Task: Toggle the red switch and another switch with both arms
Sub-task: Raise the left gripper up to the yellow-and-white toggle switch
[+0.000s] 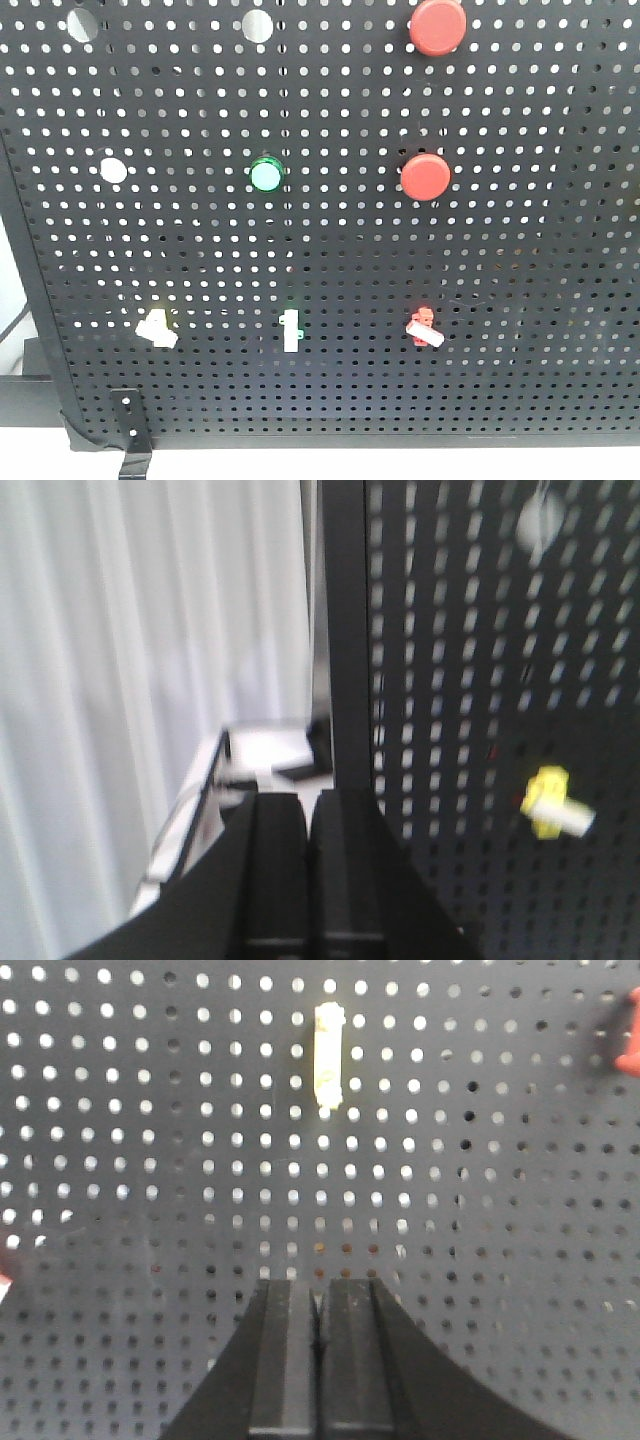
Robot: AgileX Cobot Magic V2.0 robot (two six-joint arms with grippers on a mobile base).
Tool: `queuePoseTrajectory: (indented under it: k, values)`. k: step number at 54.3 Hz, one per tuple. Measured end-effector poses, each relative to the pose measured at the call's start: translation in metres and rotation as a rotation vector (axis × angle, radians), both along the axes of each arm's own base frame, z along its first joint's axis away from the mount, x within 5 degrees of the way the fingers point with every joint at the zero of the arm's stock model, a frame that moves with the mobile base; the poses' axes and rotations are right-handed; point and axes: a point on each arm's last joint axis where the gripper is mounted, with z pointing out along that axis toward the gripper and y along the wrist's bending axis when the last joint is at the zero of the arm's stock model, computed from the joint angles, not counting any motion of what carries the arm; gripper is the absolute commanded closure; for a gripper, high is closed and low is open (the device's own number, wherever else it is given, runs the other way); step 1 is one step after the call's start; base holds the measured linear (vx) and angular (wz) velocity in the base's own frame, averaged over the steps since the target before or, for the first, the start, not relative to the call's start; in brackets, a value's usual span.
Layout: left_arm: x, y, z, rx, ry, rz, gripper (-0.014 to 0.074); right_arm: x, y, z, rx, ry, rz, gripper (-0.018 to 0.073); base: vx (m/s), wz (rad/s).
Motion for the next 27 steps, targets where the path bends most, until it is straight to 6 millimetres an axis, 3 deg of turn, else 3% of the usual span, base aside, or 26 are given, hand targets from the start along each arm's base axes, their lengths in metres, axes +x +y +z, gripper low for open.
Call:
queuePoseTrajectory:
  k: [10,27]
  values:
    - [0.028,-0.008,-0.018,0.007,0.110,-0.039,0.0594,0.004,0.000,0.002,0.002,-0.026,0.003,0.0564,0.00,0.00]
    - [0.066,-0.052,-0.032,0.061,0.091,-0.250,0.0596,0.003,0.000,0.003,0.009,-0.040,0.004,0.0564,0.00,0.00]
